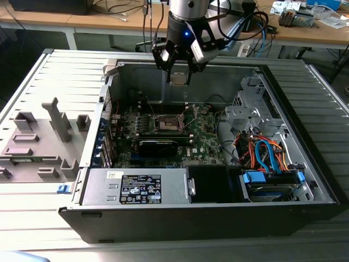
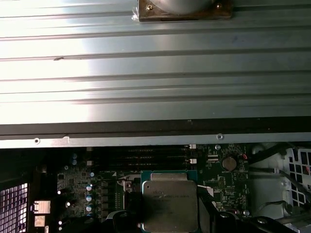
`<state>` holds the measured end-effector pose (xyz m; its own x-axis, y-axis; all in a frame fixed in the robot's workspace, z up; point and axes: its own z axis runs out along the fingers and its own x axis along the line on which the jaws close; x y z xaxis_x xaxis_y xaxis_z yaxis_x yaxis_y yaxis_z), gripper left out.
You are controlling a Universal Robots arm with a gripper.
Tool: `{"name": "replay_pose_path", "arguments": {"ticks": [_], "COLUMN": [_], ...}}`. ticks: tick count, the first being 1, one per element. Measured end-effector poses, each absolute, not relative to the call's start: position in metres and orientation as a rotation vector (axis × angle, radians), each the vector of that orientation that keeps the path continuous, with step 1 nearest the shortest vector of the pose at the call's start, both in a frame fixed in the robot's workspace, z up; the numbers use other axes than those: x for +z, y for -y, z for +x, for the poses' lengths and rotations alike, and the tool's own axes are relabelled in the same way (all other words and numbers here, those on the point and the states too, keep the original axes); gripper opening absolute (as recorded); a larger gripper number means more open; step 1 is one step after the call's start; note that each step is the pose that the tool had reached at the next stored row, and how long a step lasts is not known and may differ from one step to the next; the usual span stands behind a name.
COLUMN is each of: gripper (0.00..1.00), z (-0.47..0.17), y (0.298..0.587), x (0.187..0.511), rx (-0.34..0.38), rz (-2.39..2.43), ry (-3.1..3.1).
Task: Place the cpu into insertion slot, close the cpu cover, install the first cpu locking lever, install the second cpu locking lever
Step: 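Place the cpu into insertion slot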
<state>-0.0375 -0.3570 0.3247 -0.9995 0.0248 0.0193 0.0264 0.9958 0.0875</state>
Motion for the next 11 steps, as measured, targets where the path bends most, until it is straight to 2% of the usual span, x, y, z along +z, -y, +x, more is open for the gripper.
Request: {"name": "replay_pose_path", "arguments": {"ticks": [11], "gripper": [0.55], "z": [-0.0375], "y": [0.3575], "x": [0.3224], "rx": [-0.137], "rz": [-0.040], "ry": [3.120]}}
